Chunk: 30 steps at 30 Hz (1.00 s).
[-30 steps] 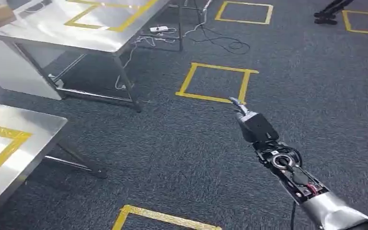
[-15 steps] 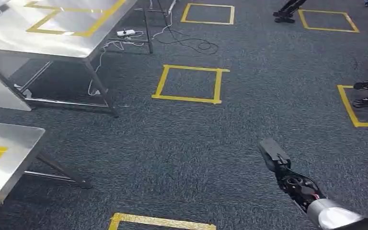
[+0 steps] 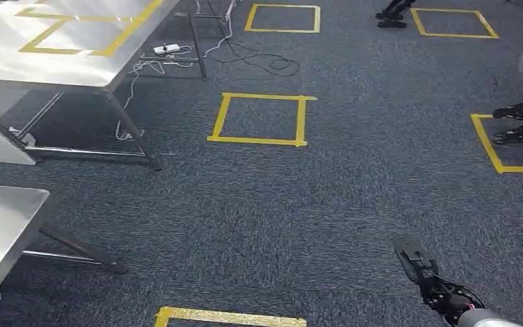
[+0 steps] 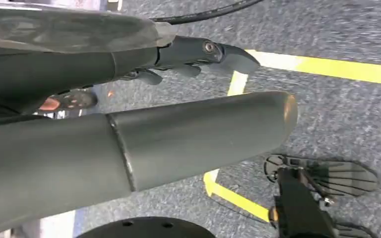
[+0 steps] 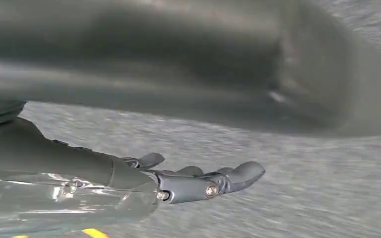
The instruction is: Take the parts from the cabinet and place them on the table.
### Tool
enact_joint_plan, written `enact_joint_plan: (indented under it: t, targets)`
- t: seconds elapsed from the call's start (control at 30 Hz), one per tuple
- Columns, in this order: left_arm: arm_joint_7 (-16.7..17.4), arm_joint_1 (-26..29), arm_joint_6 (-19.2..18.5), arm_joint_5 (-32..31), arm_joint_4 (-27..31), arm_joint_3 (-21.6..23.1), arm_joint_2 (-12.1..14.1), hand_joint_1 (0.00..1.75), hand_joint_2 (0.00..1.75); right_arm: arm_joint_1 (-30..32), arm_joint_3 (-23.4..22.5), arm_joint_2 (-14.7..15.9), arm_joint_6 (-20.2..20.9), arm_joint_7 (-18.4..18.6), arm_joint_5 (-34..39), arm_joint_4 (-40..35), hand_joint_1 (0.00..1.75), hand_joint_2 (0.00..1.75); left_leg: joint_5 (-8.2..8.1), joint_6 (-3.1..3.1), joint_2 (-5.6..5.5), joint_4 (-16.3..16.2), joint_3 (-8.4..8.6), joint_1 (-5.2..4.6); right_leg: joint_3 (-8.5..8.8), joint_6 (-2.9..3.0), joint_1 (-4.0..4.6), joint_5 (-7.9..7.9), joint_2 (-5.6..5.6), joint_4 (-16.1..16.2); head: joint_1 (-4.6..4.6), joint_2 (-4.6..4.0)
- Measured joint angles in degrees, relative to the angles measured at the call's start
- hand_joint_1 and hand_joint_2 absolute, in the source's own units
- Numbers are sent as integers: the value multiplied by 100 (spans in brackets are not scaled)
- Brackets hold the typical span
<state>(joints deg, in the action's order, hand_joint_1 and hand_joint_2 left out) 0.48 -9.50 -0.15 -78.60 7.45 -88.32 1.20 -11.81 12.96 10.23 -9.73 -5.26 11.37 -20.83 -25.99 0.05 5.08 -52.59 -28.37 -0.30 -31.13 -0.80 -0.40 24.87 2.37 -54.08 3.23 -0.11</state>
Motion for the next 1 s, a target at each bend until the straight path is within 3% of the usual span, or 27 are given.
enact_joint_plan:
  t: [0.07, 0.1, 0.13, 0.17, 0.2, 0.23, 0.3, 0.33, 0.37, 0.43, 0.5, 0.53, 0.57, 0.6, 0.63, 0.67, 0.7, 0.73, 0.77, 0.8, 0.83, 0.87, 0.9, 1.0]
  targets:
    - [-9, 0, 0, 0, 0, 0, 0, 0, 0, 2, 0, 0, 0, 0, 0, 0, 0, 0, -1, -1, 5, 1, 3, -3, -1, 1, 2, 1, -4, 0, 0, 0]
    - [-28, -2, -15, -17, 0, 0, 0, 0, 0, 67, -2, -15, 28, 182, 24, 162, 0, 0, -16, -34, 81, 20, 38, 24, 7, 50, 25, 10, -88, -3, -54, 0]
    - [-55, 21, -66, -74, 0, 0, 13, 0, 0, 356, 2, -126, 85, 862, -36, 431, 0, 0, -885, -110, -431, -1513, -624, 60, 40, 165, 16, -37, -247, 48, -203, 0]
    - [-55, 35, -68, -79, 0, 0, 18, 0, 0, 400, 4, -160, 109, 953, -70, 470, 0, 0, -1014, -106, -458, -1902, -817, 59, 28, 177, 27, -43, -294, 47, -221, 0]
    - [-55, 49, -68, -87, 0, 0, 24, 0, 0, 454, 9, -199, 116, 1045, -112, 518, 0, 0, -1014, -92, -468, -2087, -933, 58, 17, 185, 42, -46, -366, 47, -229, 0]
    - [-55, 58, -68, -94, 0, 0, 29, 0, 0, 501, 13, -230, 131, 1101, -114, 557, 0, 0, -852, -67, -474, -1898, -861, 54, 15, 188, 42, -50, -436, 46, -231, 0]
    - [-52, 57, -70, -96, 0, 0, 31, 0, 0, 575, 15, -251, 135, 1152, -111, 607, 0, 0, -320, 2, -534, -879, -369, 47, 31, 179, 46, -62, -570, 44, -245, 0]
    - [-50, 50, -68, -94, 0, 0, 37, 0, 0, 594, 13, -269, 142, 1171, -107, 629, 0, 0, -93, 49, -681, -290, -54, 45, 39, 168, 45, -69, -624, 44, -253, 0]
    - [-48, 34, -68, -94, 0, 0, 51, 0, 0, 607, 13, -291, 149, 1178, -107, 651, 0, 0, -91, 60, -838, 2, 41, 39, 15, 144, 71, -63, -671, 11, -262, 0]
    - [-48, 16, -63, -92, 0, 0, 59, 0, 0, 644, 15, -306, 160, 1156, -107, 697, 0, 0, -76, 56, -722, -20, 27, 23, -5, 87, 59, -74, -745, 25, -244, 0]
    - [-48, 4, -63, -92, 0, 0, 53, 0, 0, 692, 15, -310, 173, 1119, -107, 731, 0, 0, -27, 130, -626, 29, 51, 15, -28, 6, 57, -100, -825, 39, -249, 0]
    - [-48, 2, -63, -92, 0, 0, 42, 0, 0, 713, 15, -310, 173, 1112, -107, 756, 0, 0, 10, 157, -549, 71, 64, 45, -55, 10, 31, -23, -641, -90, -255, 0]
    - [-50, 5, -61, -92, 0, 0, 42, 0, 0, 716, 15, -310, 173, 1103, -107, 771, 0, 0, 13, 171, -538, 72, 60, 45, -179, -10, 44, 187, -444, -347, -209, 0]
    - [-50, 11, -57, -92, 0, 0, 46, 0, 0, 710, 15, -310, 166, 1086, -107, 784, 0, 0, 12, 178, -487, 70, 52, 44, -404, -44, 32, 481, -352, -842, -144, 0]
    - [-50, 20, -52, -94, 0, 0, 46, 0, 0, 707, 15, -310, 166, 1079, -107, 795, 0, 0, 11, 178, -437, 70, 51, 43, -654, -75, 16, 739, -311, -1406, -122, 0]
    - [-46, 22, -50, -101, 0, 0, 46, 0, 0, 709, 15, -317, 166, 1073, -107, 802, 0, 0, 9, 179, -398, 67, 49, 43, -843, -99, -2, 892, -298, -1834, -114, 0]
    - [-41, 24, -48, -105, 0, 0, 46, 0, 0, 716, 17, -326, 166, 1073, -107, 813, 0, 0, 2, 176, -355, 65, 52, 43, -926, -122, -23, 912, -289, -2025, -91, 0]
    - [-33, 24, -48, -118, 0, 0, 42, 0, 0, 719, 17, -326, 168, 1073, -107, 821, 0, 0, -9, 168, -311, 64, 63, 44, -850, -141, -46, 774, -272, -1877, -76, 0]
    - [-28, 24, -48, -129, 0, 0, 37, 0, 0, 718, 17, -326, 173, 1071, -107, 837, 0, 0, -21, 152, -274, 59, 78, 46, -650, -150, -62, 558, -253, -1504, -63, 0]
    - [-24, 22, -50, -140, 0, 0, 29, 0, 0, 718, 17, -326, 175, 1071, -107, 845, 0, 0, -40, 128, -235, 56, 107, 53, -325, -151, -72, 273, -204, -894, -44, 0]
    - [-22, 21, -50, -151, 0, 0, 26, 0, 0, 718, 17, -326, 175, 1071, -107, 850, 0, 0, -67, 98, -197, 51, 142, 58, 11, -149, -73, 35, -85, -281, -32, 0]
    - [-17, 21, -50, -179, 2, 0, 40, 0, 0, 714, 17, -334, 175, 1071, -107, 852, 0, 0, -91, 64, -171, 40, 154, 27, 132, -139, -46, 92, 73, 0, -2, 0]
    - [-13, 11, -50, -196, 2, 0, 42, 0, 0, 715, 17, -341, 175, 1071, -93, 854, 0, 0, -103, 36, -154, 25, 148, 9, 119, -57, -23, 63, -33, 3, -15, 0]
    - [-6, -6, -57, -240, 0, 0, 44, 0, 0, 743, 17, -350, 173, 1110, -72, 880, 0, 0, -116, -35, -54, 34, 166, 25, 86, 25, 6, 69, -148, -7, -100, 0]
